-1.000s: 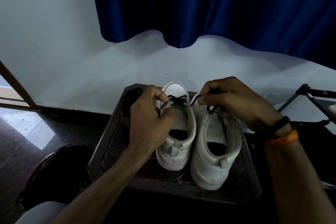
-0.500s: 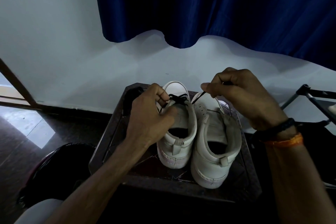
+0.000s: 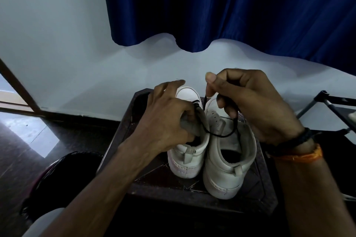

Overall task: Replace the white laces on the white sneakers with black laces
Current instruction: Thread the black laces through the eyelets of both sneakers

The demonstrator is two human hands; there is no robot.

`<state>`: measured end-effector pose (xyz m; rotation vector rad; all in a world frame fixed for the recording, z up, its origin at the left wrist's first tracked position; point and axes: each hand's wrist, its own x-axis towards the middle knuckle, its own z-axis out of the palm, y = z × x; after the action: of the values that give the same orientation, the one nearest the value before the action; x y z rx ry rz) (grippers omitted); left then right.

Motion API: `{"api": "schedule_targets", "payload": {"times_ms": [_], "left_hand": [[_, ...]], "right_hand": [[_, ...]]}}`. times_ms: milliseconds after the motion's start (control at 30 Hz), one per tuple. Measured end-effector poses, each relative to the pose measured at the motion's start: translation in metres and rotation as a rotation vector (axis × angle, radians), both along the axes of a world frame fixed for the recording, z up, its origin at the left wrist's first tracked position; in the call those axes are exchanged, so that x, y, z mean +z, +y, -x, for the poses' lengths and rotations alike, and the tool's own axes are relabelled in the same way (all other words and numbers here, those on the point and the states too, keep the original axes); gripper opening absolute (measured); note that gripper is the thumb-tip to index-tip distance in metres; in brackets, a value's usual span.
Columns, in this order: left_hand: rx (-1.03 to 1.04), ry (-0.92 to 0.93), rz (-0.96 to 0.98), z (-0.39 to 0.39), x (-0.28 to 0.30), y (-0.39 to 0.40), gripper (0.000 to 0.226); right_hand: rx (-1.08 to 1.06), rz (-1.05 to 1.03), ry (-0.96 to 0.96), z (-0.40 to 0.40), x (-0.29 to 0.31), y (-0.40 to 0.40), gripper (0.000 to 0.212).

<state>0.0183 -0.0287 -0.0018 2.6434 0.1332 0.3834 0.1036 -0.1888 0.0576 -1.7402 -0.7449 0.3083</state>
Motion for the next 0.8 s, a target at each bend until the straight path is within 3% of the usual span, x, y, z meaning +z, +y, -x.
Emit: {"api": "schedule_targets", "payload": {"times_ms": [67,167,333,400,567,633,800], "left_hand": [[0.01,0.08,-0.094,-0.002,0.004,0.0,0.037],[0.038,0.104,-0.161,-0.006,0.005,-0.004,0.032],[-0.025,0.02,-0.056,-0.008,-0.004,-0.003,0.016],[-0.04,-0.025,-0.002,-0.006,-0.005,-0.001,0.012],[-0.06,-0.226,0.043,-0.003,-0.005,0.002,0.019],[-0.055,-0.266,0.055,-0.002,-0.003,0.001,0.012],[-0.038,-0.301,0.1,-0.001,-0.002,0.002,0.013]], "right_hand": [[-0.017,-0.09,0.065,0.001,-0.001,0.002,0.031],[-0.034,-0.239,0.181,0.001,-0.005,0.007,0.024],[-0.055,-0.349,0.294,0.005,-0.012,0.012,0.016],[-0.022,-0.261,0.247,0.009,-0.01,0.011,0.015],[-0.043,0.405,-0.272,0.022,-0.002,0.002,0.011],[-0.061,0.427,-0.272,0.029,0.001,0.002,0.011],[0.059,0.219,-0.07,0.038,0.007,0.003,0.008]]}}
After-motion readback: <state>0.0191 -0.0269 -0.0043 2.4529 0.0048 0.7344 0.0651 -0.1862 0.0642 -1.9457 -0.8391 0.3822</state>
